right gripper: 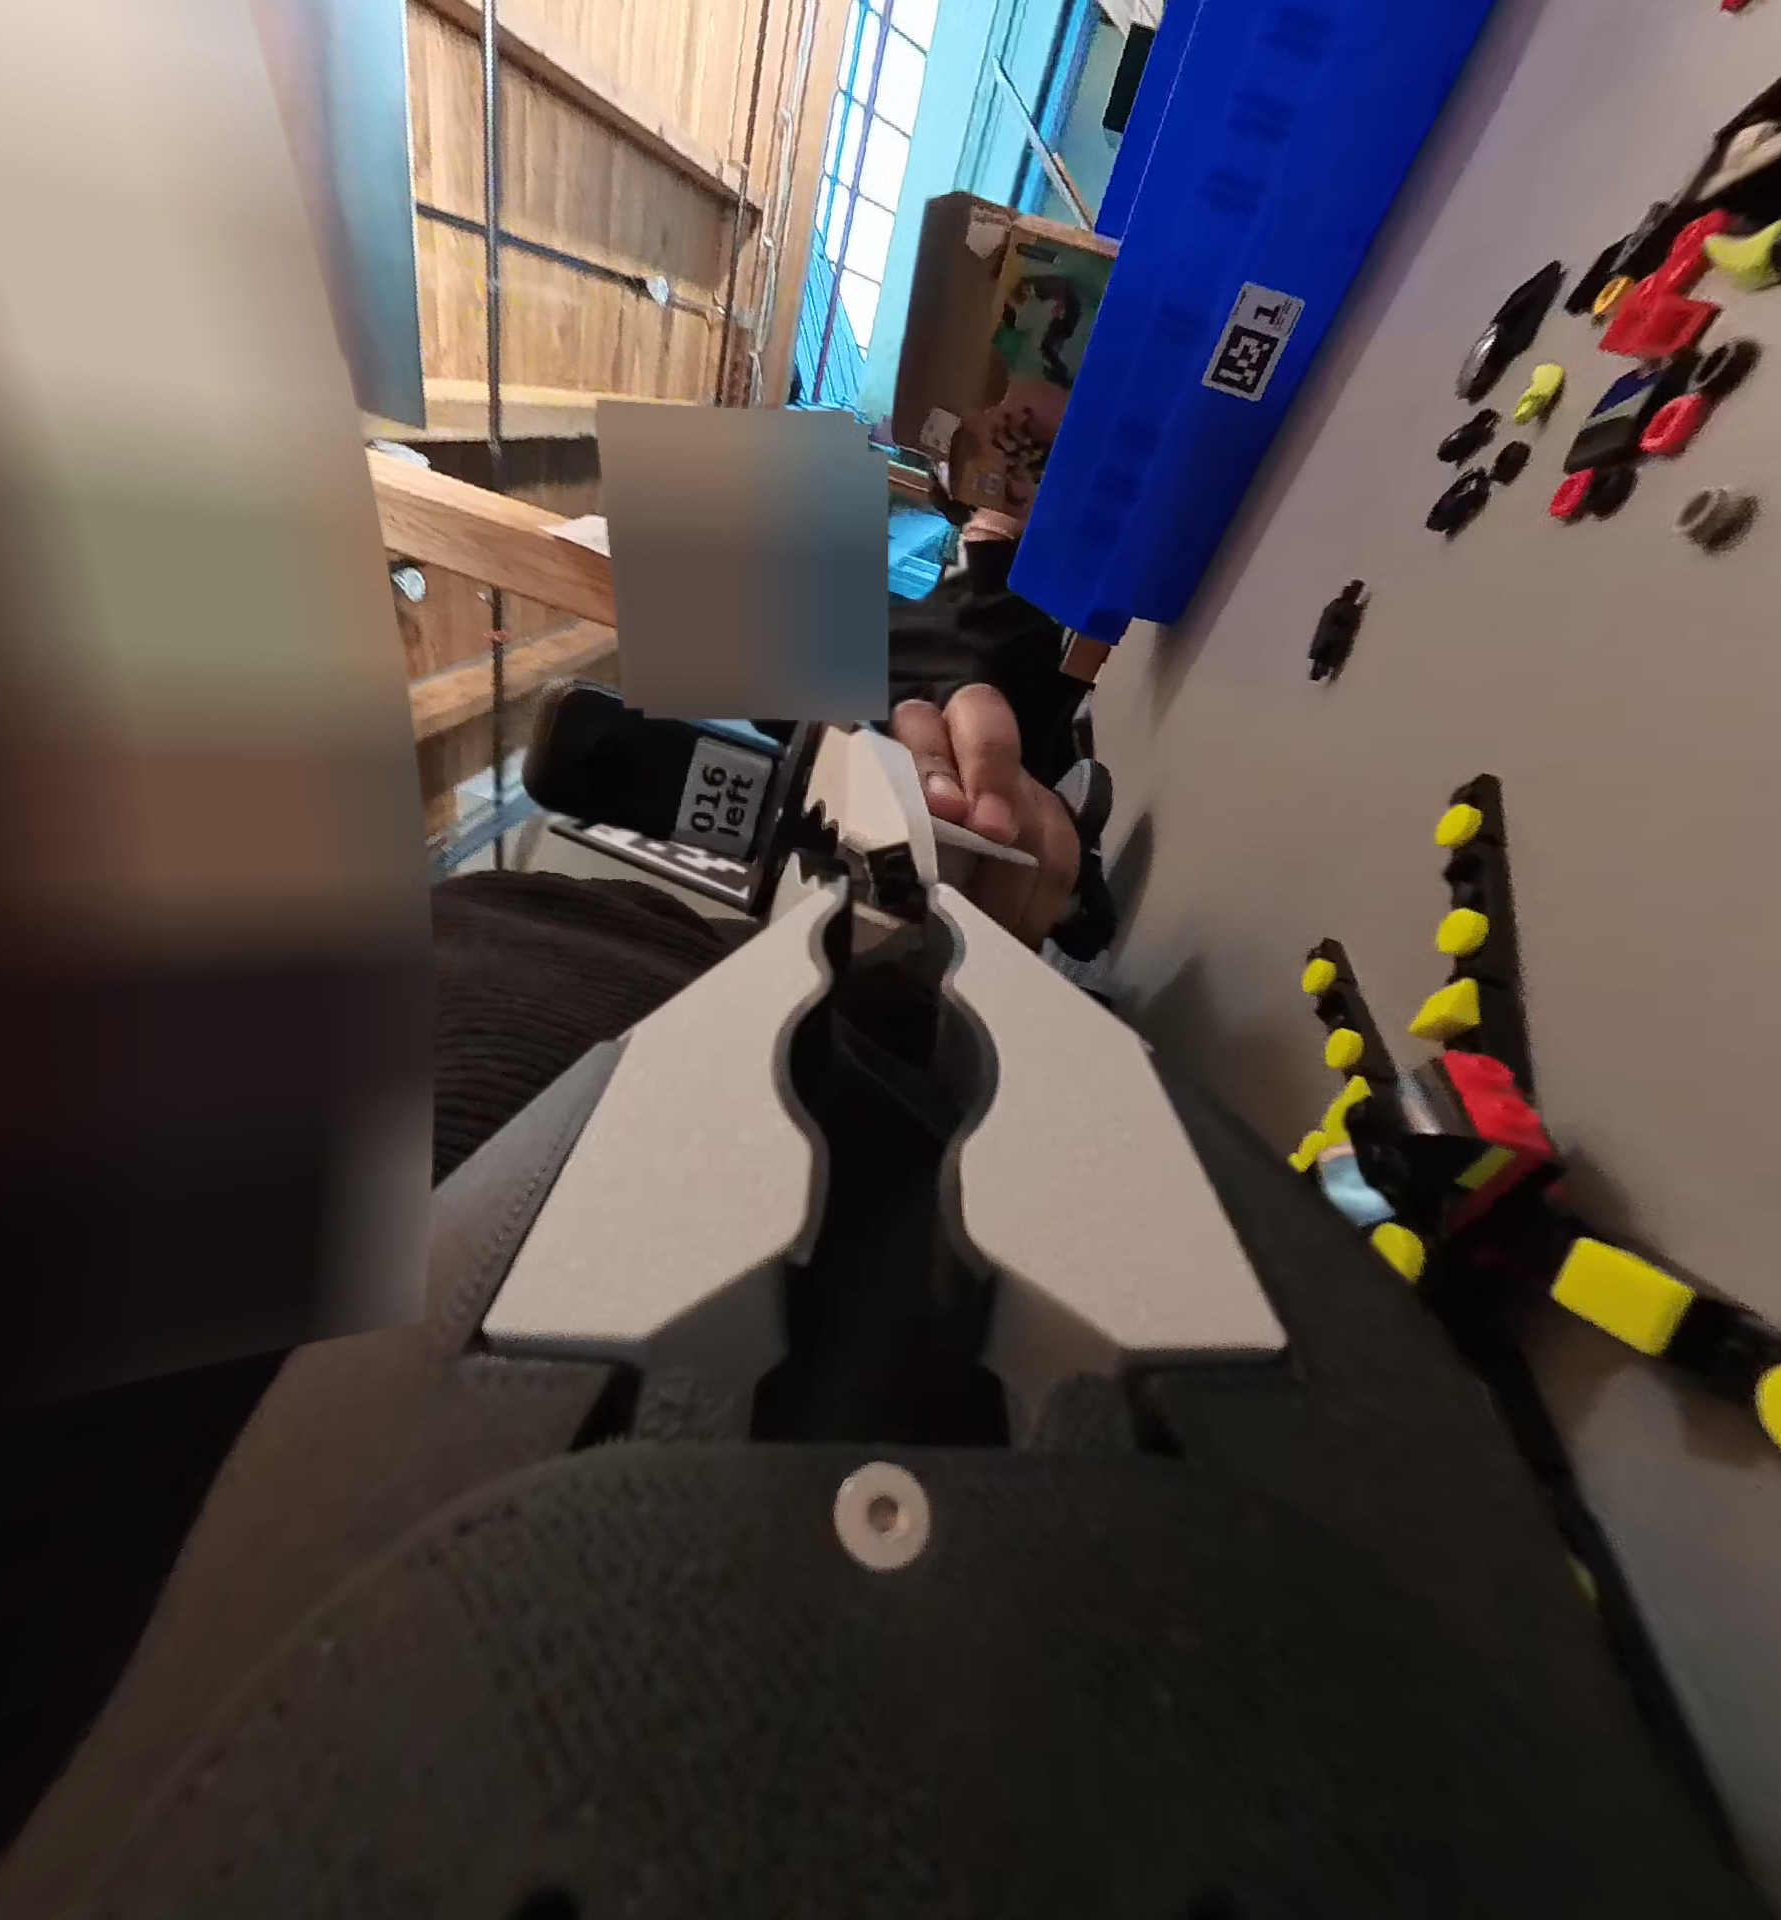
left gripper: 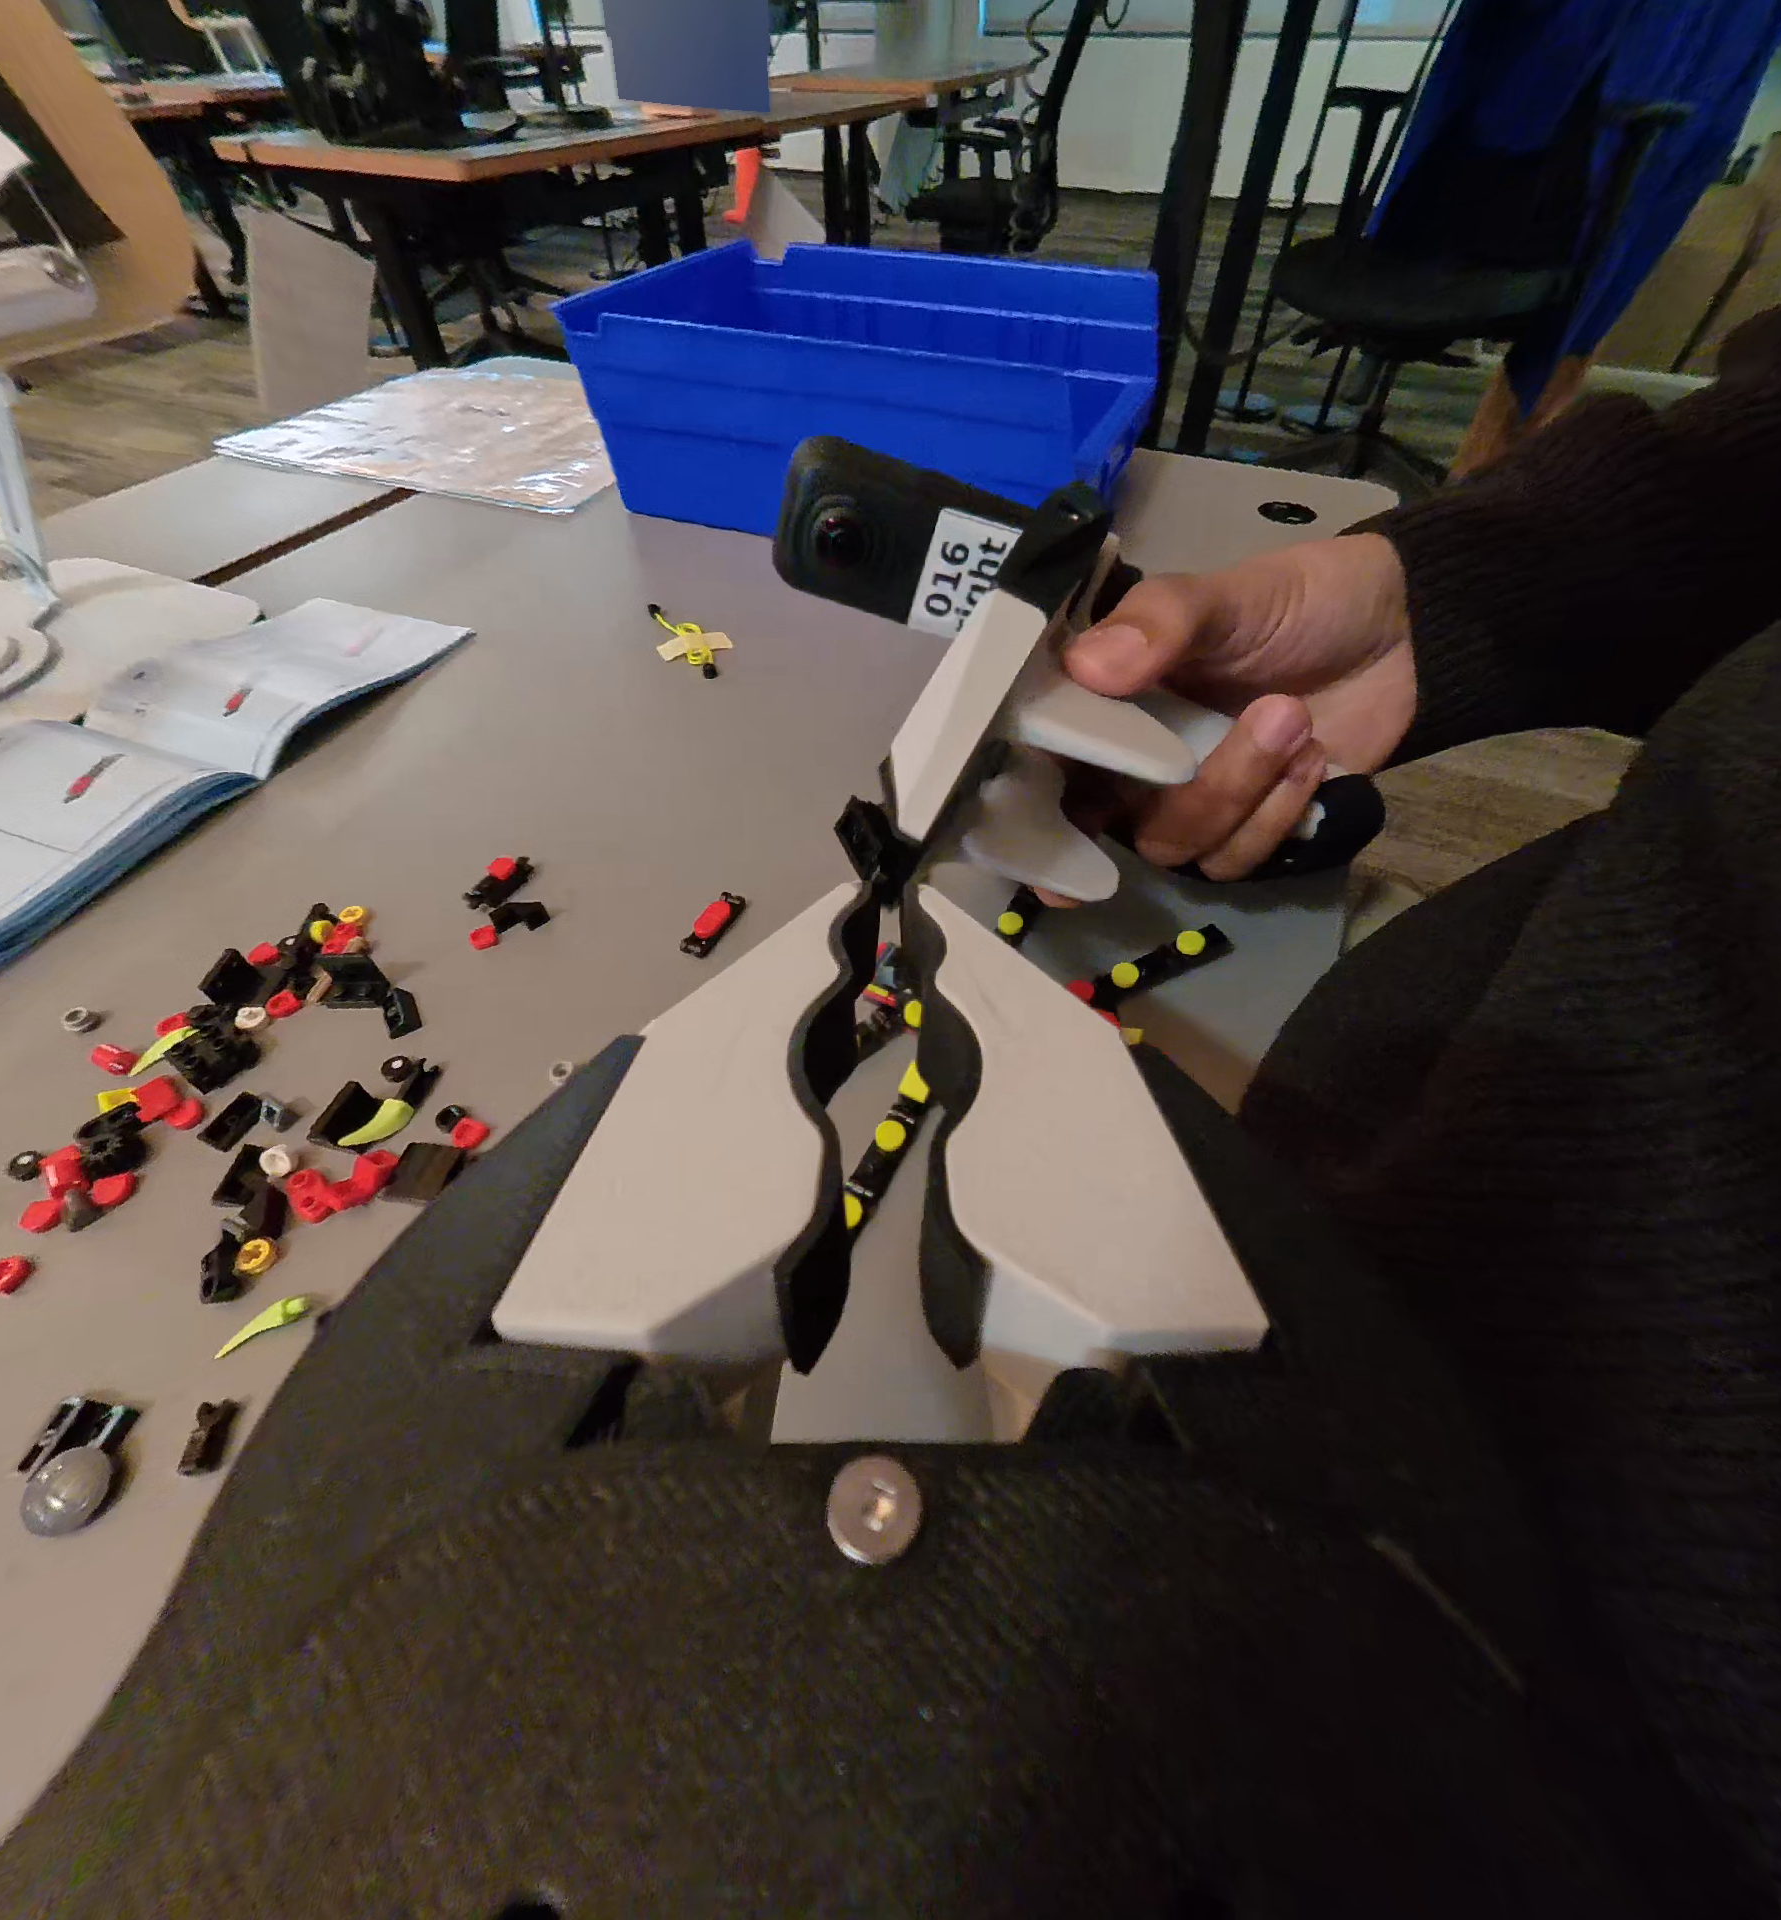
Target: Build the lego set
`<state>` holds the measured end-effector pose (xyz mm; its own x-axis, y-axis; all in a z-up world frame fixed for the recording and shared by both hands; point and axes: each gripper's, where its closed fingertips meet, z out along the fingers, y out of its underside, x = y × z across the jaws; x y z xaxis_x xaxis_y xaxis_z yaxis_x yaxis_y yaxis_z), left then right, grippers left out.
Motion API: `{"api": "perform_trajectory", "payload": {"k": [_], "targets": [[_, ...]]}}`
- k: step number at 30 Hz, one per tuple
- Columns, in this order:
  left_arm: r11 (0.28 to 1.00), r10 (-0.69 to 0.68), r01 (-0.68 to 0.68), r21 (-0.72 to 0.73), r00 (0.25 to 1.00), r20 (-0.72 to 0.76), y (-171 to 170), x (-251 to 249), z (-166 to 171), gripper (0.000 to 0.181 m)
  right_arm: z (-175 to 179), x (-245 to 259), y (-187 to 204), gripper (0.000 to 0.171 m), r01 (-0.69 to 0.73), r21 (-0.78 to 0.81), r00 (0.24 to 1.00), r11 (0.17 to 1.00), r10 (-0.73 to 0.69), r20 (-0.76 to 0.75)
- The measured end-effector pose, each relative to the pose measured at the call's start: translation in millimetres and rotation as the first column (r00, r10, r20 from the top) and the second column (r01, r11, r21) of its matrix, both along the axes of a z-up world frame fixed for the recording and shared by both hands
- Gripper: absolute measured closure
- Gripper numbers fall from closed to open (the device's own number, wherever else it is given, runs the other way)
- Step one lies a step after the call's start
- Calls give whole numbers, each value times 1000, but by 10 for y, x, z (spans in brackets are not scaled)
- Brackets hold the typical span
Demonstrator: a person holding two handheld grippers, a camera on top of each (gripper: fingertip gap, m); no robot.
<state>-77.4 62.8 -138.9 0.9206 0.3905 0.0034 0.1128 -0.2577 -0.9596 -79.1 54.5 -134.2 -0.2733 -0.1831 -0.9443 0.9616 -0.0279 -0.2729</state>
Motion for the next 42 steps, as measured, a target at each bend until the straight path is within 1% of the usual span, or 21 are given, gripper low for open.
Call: {"api": "perform_trajectory", "payload": {"k": [1, 5, 8, 9, 11, 15, 17, 20, 23, 27, 32, 33, 34, 35, 40, 42], "targets": [[1000, -7, 7, 9, 1000, 19, -2, 6, 2, 181, 0, 10, 3, 165, -6, 10, 1000, 1000, 6, -21], [994, -101, 93, 65, 986, 135, 10, 96, -4, 181, 5, 89, 16, 166, -61, 46, 992, 997, 65, -106], [983, -158, 130, 132, 961, 225, 23, 151, 25, 181, 19, 125, 36, 167, -82, 60, 984, 995, 90, -151], [983, -154, 125, 135, 961, 231, 26, 145, 26, 181, 21, 117, 38, 167, -76, 60, 985, 995, 84, -152], [988, -124, 102, 119, 974, 190, 26, 117, 35, 181, 32, 106, 44, 167, -72, 45, 988, 996, 78, -133], [997, -57, 53, 57, 996, 65, 5, 58, 35, 170, 33, 103, 45, 167, -74, 37, 991, 997, 78, -110], [998, -52, 52, 32, 999, 13, 3, 64, 36, 170, 28, 111, 45, 168, -83, 35, 992, 996, 86, -90], [998, -61, 61, 11, 998, -36, 18, 93, 36, 175, 24, 108, 48, 167, -87, 15, 995, 996, 87, -37], [997, -74, 74, -4, 996, -46, 21, 112, 19, 178, 14, 114, 45, 167, -92, 12, 996, 996, 93, -17], [996, -82, 83, 15, 996, -21, 12, 114, 36, 176, 29, 120, 39, 167, -91, 9, 996, 996, 91, -15], [997, -76, 76, 0, 996, -47, 8, 110, 29, 176, 25, 114, 35, 167, -82, 18, 997, 996, 82, -5], [997, -78, 78, 1, 996, -45, 9, 111, 28, 175, 22, 104, 36, 167, -74, 23, 997, 997, 74, -5], [994, -112, 113, 9, 993, -43, 21, 161, 39, 164, 12, 91, 40, 167, -64, 30, 998, 997, 64, -2], [992, -121, 123, 30, 992, -41, 23, 178, 72, 163, 10, 87, 44, 167, -62, 31, 998, 998, 62, 1], [995, -95, 96, 18, 994, -53, 17, 144, 63, 166, 5, 113, 27, 167, -67, 47, 998, 997, 67, -10], [996, -85, 86, 4, 992, -89, 13, 140, 68, 172, -4, 137, 18, 167, -77, 60, 997, 995, 78, -21]]}}
